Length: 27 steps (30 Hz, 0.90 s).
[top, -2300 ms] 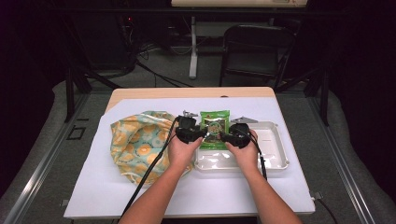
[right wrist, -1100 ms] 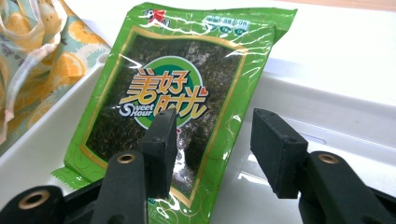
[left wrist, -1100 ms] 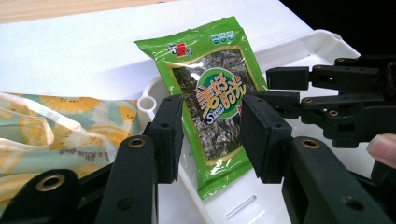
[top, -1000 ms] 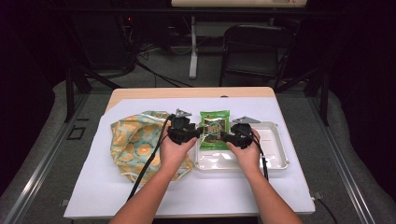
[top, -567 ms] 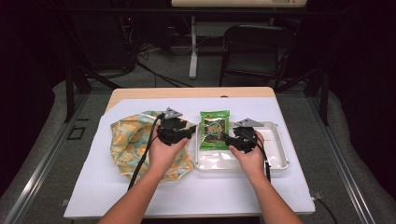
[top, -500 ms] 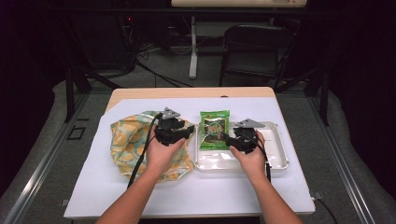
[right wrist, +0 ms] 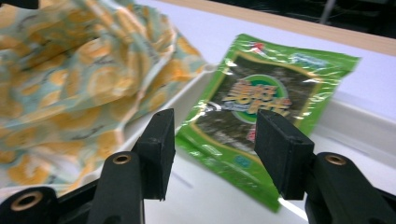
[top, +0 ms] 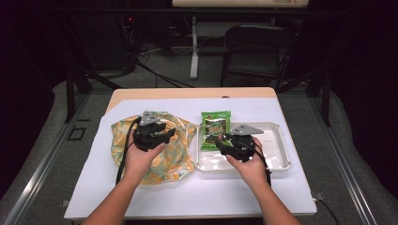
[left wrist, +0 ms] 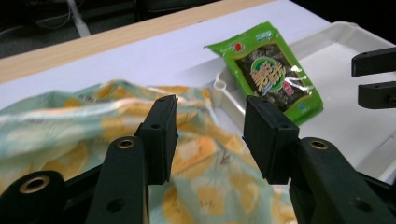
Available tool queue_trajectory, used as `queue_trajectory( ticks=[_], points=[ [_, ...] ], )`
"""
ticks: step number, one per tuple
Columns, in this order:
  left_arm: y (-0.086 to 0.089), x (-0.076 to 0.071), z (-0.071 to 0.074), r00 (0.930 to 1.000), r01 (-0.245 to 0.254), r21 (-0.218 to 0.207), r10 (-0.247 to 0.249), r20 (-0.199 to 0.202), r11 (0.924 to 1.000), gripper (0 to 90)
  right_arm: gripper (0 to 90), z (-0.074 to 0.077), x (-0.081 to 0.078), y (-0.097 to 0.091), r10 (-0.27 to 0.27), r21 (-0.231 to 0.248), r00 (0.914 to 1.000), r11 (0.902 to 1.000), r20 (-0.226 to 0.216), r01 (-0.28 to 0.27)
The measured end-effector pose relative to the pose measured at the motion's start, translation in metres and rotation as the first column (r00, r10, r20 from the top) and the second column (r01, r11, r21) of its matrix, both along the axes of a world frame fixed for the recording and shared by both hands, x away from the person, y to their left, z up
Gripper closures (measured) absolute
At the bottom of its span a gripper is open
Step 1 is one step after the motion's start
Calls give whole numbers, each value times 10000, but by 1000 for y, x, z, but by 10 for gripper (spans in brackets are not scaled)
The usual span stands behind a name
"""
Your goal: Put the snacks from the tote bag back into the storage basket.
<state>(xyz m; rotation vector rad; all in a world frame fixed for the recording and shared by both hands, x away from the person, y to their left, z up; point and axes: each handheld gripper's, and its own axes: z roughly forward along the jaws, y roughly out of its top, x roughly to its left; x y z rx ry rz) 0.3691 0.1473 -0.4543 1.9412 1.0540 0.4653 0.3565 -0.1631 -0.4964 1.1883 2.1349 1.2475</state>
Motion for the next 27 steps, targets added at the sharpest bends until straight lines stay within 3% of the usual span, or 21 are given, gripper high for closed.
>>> queue_trajectory(
  ticks=[4, 5, 8, 11, 14, 19, 22, 27],
  points=[
    [13, -9, -5, 10000, 59, -138, -59, -16, 9999, 553, 469, -1, -5, 9, 632, -6, 9980, 9980, 80, -632],
    [16, -10, -7, 10000, 42, -124, -42, 9, 9999, 553, 464, -1, -6, 13, 998, -45, 9948, 9950, 197, -997],
    [23, -16, -11, 9999, 87, -248, -89, -78, 9997, 551, 441, -2, -9, 22, 1405, -360, 9895, 9896, 330, -1393],
    [30, -22, -15, 9999, 69, 85, -69, 97, 9999, 533, 424, -4, -11, 30, 1726, -475, 9846, 9841, 292, -1711],
    [35, -25, -19, 9999, 122, 120, -122, 24, 9999, 501, 410, -6, -14, 36, 1630, -1021, 9866, 9816, 56, -1615],
    [45, -34, -26, 9995, 238, -115, -241, -185, 9996, 479, 438, -11, -17, 43, 1763, -932, 9843, 9799, -95, -1764],
    [49, -38, -31, 9986, 408, -33, -408, -322, 9992, 468, 445, -12, -19, 47, 1971, -580, 9802, 9785, -170, -1977],
    [57, -42, -40, 9981, 387, 3, -387, -474, 9992, 454, 450, -14, -21, 50, 2173, -551, 9759, 9744, -194, -2180]
  ],
)
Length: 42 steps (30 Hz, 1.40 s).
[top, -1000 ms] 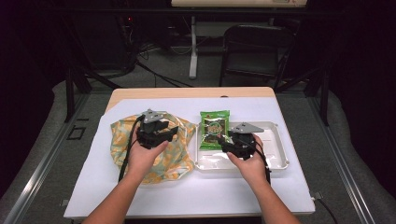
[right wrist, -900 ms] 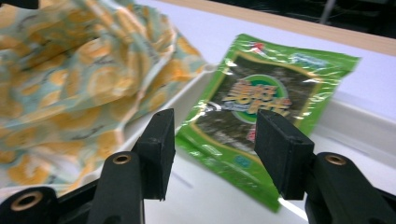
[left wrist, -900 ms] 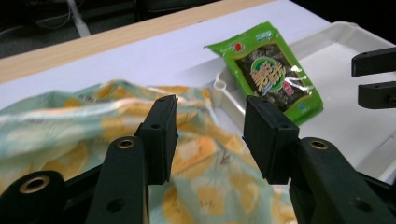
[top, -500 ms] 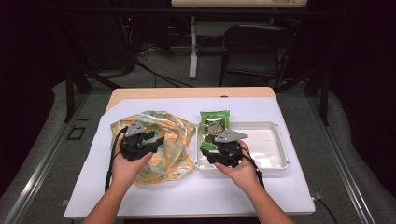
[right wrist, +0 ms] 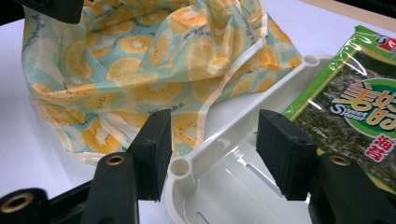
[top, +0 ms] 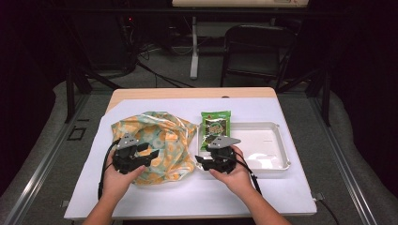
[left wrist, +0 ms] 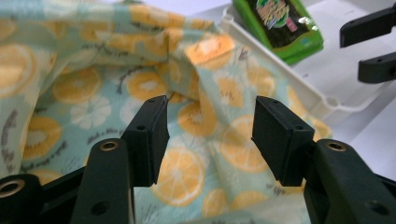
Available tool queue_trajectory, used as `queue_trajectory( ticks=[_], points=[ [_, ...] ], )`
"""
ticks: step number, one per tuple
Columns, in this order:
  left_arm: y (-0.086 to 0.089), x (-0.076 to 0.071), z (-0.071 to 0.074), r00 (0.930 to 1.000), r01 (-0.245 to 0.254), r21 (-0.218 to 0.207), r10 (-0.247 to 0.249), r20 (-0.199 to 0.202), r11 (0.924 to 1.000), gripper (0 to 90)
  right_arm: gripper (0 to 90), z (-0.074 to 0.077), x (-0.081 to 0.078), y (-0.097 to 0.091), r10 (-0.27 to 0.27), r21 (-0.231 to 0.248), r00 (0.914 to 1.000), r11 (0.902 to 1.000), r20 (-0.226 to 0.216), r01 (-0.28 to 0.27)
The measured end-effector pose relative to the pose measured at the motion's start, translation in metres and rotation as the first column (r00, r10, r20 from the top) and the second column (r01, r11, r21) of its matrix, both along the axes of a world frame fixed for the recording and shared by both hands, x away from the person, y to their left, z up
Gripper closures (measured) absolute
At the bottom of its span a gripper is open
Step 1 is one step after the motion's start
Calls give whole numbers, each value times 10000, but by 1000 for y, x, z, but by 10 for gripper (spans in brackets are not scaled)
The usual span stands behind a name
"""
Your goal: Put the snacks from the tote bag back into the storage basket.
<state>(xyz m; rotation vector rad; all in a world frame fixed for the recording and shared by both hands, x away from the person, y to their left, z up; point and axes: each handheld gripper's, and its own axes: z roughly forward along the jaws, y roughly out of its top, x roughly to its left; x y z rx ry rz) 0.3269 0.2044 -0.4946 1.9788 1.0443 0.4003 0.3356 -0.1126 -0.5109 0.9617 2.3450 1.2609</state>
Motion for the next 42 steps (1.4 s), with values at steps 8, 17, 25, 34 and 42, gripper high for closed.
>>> queue_trajectory(
  ticks=[8, 17, 25, 34, 42],
  points=[
    [3, 0, -8, 9999, -149, 60, 149, 2, 9999, 453, 455, -6, -1, 5, 141, 79, 9999, 9999, -35, -141],
    [2, 0, -10, 9998, -198, 117, 198, -28, 9997, 453, 457, -9, -1, 6, 299, 49, 9995, 9995, -60, -299],
    [2, 0, -10, 9998, -184, 151, 185, -30, 9997, 453, 456, -10, -2, 7, 326, 101, 9994, 9994, -82, -325],
    [2, 0, -11, 9998, -190, 224, 191, -76, 9996, 453, 453, -11, -2, 8, 337, 35, 9994, 9994, -80, -337],
    [3, 1, -10, 9996, -258, 220, 260, -85, 9994, 452, 453, -11, -2, 7, 320, 81, 9994, 9995, -128, -319]
  ],
)
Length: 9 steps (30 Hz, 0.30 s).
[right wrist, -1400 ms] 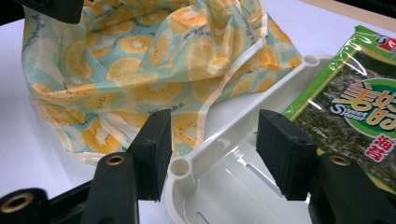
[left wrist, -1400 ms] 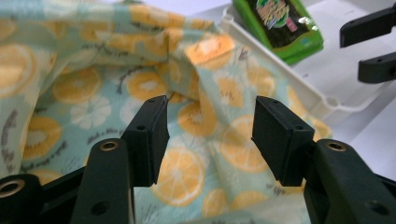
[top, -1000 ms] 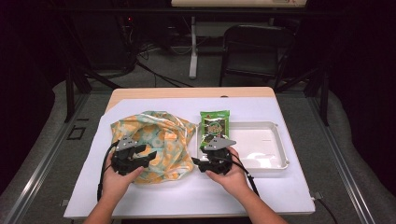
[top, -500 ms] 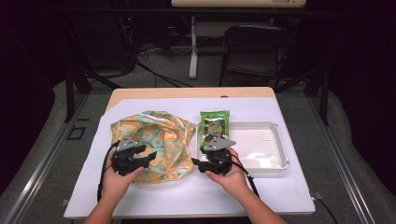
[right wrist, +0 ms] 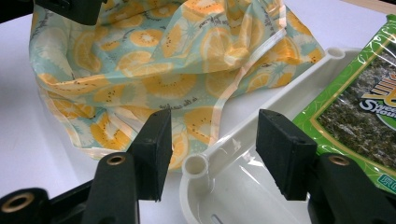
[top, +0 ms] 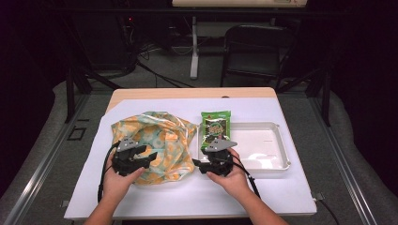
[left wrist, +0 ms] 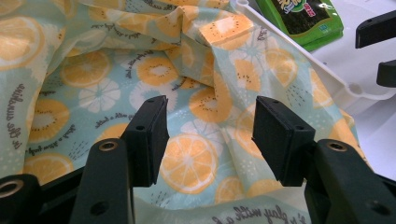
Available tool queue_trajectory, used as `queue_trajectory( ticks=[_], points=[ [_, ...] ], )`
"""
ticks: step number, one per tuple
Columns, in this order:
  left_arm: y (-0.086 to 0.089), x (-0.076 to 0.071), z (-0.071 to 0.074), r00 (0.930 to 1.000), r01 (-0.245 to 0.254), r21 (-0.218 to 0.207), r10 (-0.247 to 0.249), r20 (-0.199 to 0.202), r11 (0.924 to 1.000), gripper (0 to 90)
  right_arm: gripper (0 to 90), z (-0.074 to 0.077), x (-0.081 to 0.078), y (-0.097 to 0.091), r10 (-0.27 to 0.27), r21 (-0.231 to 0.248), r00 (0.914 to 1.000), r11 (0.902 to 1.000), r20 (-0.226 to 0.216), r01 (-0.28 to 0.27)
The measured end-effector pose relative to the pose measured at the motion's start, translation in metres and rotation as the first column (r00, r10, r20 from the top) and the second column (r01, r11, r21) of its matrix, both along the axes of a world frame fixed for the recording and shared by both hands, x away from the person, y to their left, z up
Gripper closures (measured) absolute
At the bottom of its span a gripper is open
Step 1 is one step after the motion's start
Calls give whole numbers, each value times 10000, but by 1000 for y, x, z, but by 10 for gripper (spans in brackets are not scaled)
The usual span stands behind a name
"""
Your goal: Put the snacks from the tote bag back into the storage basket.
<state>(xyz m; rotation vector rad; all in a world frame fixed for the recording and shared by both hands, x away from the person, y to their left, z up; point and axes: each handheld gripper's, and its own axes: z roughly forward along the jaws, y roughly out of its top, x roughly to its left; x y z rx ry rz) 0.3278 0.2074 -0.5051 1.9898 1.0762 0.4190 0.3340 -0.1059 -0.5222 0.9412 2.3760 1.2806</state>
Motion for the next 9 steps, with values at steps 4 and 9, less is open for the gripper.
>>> queue_trajectory(
  ticks=[4, 9],
  points=[
    [-1, 0, 0, 10000, -9, -37, 10, 52, 10000, 451, 453, 1, 1, -3, -80, 152, 10000, 9999, -33, 81],
    [2, 0, 1, 9999, -94, -129, 95, 68, 9999, 451, 451, 6, 8, -16, -442, 506, 9989, 9977, -145, 448]
  ],
)
